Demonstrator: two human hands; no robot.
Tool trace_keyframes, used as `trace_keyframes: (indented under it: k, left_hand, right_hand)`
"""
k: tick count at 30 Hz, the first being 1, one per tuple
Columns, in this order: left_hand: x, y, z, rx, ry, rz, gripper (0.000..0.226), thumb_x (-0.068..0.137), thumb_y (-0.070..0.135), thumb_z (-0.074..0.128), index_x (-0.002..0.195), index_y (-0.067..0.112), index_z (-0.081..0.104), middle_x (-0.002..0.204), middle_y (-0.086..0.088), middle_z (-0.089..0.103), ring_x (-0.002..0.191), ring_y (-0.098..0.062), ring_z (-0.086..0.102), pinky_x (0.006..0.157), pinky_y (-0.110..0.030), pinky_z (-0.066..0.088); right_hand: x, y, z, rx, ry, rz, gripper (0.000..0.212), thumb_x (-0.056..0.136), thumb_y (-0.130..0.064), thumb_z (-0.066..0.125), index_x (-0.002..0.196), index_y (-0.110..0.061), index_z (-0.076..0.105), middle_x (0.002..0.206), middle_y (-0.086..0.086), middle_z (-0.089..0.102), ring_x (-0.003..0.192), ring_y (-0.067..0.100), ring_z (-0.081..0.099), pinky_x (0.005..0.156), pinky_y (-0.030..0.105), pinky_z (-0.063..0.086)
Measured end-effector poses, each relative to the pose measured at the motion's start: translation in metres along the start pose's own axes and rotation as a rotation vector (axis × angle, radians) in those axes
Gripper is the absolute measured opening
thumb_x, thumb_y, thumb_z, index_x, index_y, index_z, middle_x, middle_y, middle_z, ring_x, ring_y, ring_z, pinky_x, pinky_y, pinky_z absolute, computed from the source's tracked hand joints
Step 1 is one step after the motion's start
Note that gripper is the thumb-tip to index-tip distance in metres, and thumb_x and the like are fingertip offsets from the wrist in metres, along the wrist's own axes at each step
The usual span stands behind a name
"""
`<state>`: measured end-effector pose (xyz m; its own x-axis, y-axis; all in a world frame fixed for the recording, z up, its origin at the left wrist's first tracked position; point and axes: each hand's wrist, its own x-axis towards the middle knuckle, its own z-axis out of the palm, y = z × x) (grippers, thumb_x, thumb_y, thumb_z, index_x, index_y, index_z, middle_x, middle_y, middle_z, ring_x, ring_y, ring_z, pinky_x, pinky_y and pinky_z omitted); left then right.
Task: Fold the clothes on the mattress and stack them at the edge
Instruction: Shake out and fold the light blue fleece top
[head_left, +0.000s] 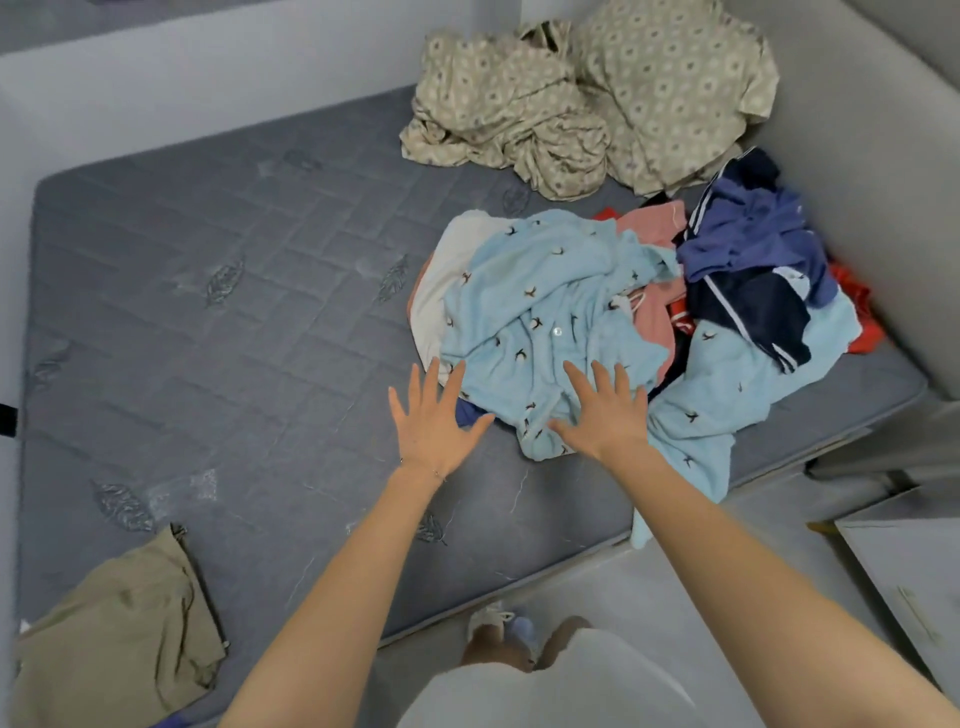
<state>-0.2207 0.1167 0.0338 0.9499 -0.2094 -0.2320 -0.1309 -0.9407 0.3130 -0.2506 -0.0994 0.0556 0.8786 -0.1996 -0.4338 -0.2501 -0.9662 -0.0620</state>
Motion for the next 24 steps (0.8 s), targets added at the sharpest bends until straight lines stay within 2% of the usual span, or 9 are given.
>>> trace_keyframes:
  k: [6, 13, 16, 18, 21, 24]
  left_hand:
    - [0.046, 0.032, 0.000, -0.012, -0.035, 0.038, 0.079, 0.088, 0.066, 0.044, 0.152, 0.037, 0.007, 0.162, 0.000, -0.003, 0.148, -0.022, -0.009, 0.115, -0.053, -0.010]
    - [0.101, 0.073, 0.036, 0.008, -0.097, 0.019, 0.077, 0.091, 0.060, 0.045, 0.152, 0.037, 0.003, 0.161, 0.002, -0.006, 0.148, -0.020, -0.010, 0.115, -0.049, -0.013]
    - [0.121, 0.086, 0.074, 0.029, -0.170, -0.008, 0.073, 0.096, 0.042, 0.047, 0.152, 0.033, 0.002, 0.161, 0.001, -0.007, 0.148, -0.020, -0.010, 0.116, -0.049, -0.010]
    - [0.132, 0.091, 0.108, 0.048, -0.266, -0.061, 0.073, 0.097, 0.032, 0.047, 0.153, 0.032, -0.001, 0.161, -0.001, -0.009, 0.148, -0.021, -0.011, 0.116, -0.049, -0.009]
    - [0.136, 0.092, 0.145, 0.071, -0.336, -0.076, 0.075, 0.096, 0.029, 0.048, 0.152, 0.034, -0.002, 0.161, -0.002, -0.009, 0.148, -0.023, -0.011, 0.116, -0.051, -0.006]
    - [0.141, 0.086, 0.182, 0.030, -0.367, -0.100, 0.082, 0.093, 0.039, 0.052, 0.151, 0.036, -0.006, 0.161, -0.002, -0.010, 0.148, -0.024, -0.011, 0.116, -0.054, -0.004]
  right_hand:
    - [0.031, 0.043, -0.018, 0.013, 0.034, 0.041, 0.084, 0.089, -0.063, 0.045, 0.153, -0.035, -0.002, 0.162, 0.005, 0.002, 0.148, 0.033, -0.003, 0.117, 0.056, 0.007]
    - [0.090, 0.108, -0.008, -0.017, -0.022, 0.028, 0.085, 0.088, -0.062, 0.048, 0.152, -0.037, -0.003, 0.161, 0.004, 0.001, 0.147, 0.032, 0.001, 0.115, 0.052, 0.009]
    - [0.118, 0.130, 0.007, -0.046, -0.046, -0.073, 0.083, 0.089, -0.059, 0.050, 0.152, -0.037, 0.000, 0.162, 0.004, -0.001, 0.148, 0.030, -0.002, 0.116, 0.053, 0.004]
    - [0.138, 0.143, 0.023, -0.106, -0.081, -0.230, 0.083, 0.089, -0.054, 0.054, 0.153, -0.037, 0.003, 0.162, 0.005, -0.004, 0.148, 0.031, -0.009, 0.116, 0.055, -0.004]
    - [0.154, 0.154, 0.048, -0.250, -0.127, -0.441, 0.093, 0.086, -0.049, 0.062, 0.153, -0.034, -0.001, 0.161, 0.007, -0.013, 0.146, 0.033, -0.019, 0.111, 0.053, -0.023]
    - [0.173, 0.160, 0.081, -0.285, -0.153, -0.486, 0.098, 0.084, -0.042, 0.067, 0.153, -0.031, -0.002, 0.160, 0.008, -0.015, 0.143, 0.034, -0.025, 0.104, 0.047, -0.032]
